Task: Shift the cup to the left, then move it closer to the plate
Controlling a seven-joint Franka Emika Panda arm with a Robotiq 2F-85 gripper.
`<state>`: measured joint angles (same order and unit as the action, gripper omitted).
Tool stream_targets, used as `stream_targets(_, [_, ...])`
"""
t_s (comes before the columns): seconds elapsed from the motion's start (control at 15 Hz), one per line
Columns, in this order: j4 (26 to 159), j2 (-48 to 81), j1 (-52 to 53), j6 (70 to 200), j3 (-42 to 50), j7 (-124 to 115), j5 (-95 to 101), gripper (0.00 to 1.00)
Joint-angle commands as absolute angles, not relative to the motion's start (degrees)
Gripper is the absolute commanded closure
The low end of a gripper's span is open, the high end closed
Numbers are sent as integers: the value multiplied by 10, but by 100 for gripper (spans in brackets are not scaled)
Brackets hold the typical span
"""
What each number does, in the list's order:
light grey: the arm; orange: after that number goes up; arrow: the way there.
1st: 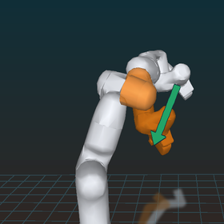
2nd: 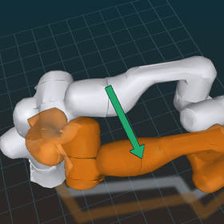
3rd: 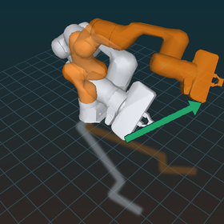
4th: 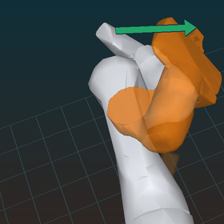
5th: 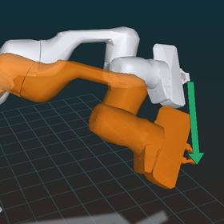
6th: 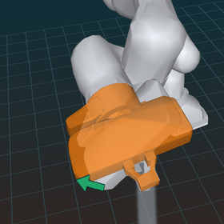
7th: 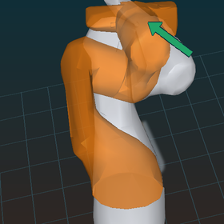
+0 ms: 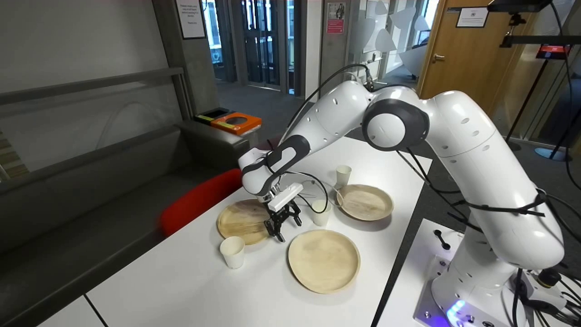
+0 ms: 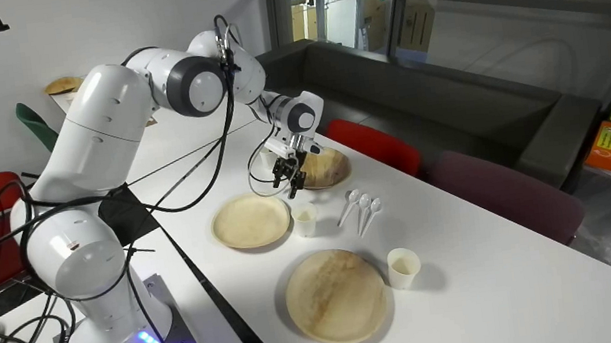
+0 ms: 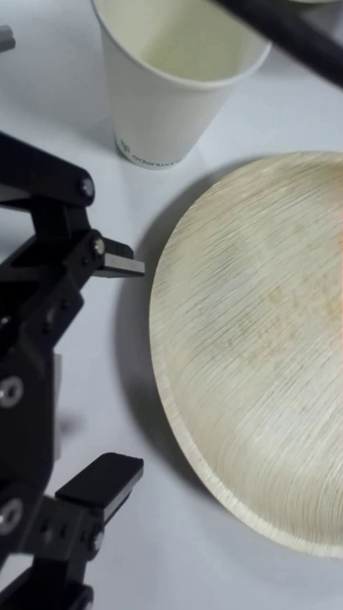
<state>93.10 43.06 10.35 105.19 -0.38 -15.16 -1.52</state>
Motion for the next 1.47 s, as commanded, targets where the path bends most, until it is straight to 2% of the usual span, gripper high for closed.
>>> stream_targets(0.0, [918, 430, 93, 1058, -7, -187, -46, 0])
stream_targets(0.73, [936, 426, 106, 1172, 9, -265, -45, 0])
stream_targets(1.4, [928, 447, 117, 1168, 7, -261, -29, 0])
